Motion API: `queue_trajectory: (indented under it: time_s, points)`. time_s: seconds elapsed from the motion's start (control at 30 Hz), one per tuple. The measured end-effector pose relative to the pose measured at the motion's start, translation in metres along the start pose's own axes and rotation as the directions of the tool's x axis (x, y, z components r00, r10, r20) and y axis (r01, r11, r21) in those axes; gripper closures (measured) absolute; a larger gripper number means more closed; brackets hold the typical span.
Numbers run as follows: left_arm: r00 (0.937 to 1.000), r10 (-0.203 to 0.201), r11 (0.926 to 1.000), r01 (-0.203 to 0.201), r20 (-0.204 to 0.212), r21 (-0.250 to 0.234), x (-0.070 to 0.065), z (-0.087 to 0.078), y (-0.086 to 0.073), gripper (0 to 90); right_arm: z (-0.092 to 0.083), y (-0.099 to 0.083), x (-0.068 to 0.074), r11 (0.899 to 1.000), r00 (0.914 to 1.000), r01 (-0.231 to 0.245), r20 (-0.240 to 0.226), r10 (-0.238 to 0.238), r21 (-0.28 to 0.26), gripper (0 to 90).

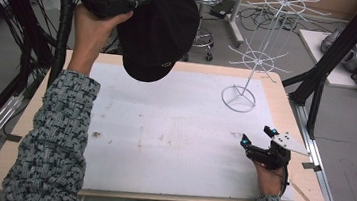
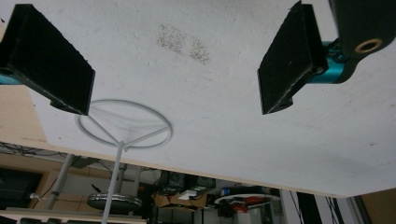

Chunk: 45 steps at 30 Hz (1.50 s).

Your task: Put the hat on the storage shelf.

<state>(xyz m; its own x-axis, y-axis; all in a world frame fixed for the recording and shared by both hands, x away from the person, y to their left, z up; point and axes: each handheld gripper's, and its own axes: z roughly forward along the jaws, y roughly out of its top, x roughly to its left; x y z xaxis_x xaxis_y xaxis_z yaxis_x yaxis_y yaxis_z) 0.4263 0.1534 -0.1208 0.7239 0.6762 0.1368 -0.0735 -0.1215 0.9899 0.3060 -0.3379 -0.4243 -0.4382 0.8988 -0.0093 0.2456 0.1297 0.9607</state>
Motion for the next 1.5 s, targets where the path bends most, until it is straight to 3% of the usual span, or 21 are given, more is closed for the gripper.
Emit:
queue_trajectory:
  time_s: [0.33, 0.7, 1.5]
  points:
    - [0.9983, 0.009, 0.9979, -0.005, 0.058, -0.065, 0.004, 0.024, 0.029, 72.1, -0.003, -0.003, 0.005, 1.0, 0.9998, 0.019, -0.011, -0.019, 0.006, 10.0]
    - [0.9913, 0.052, 0.9952, -0.042, 0.121, -0.088, -0.001, 0.051, 0.049, 72.1, -0.019, -0.011, 0.004, 0.999, 0.9994, 0.034, -0.012, -0.034, 0.022, 10.0]
    - [0.9756, 0.046, 0.9913, -0.018, 0.215, -0.13, -0.018, 0.09, 0.064, 72.2, -0.02, -0.012, 0.006, 0.997, 0.9979, 0.058, -0.032, -0.056, 0.043, 10.1]
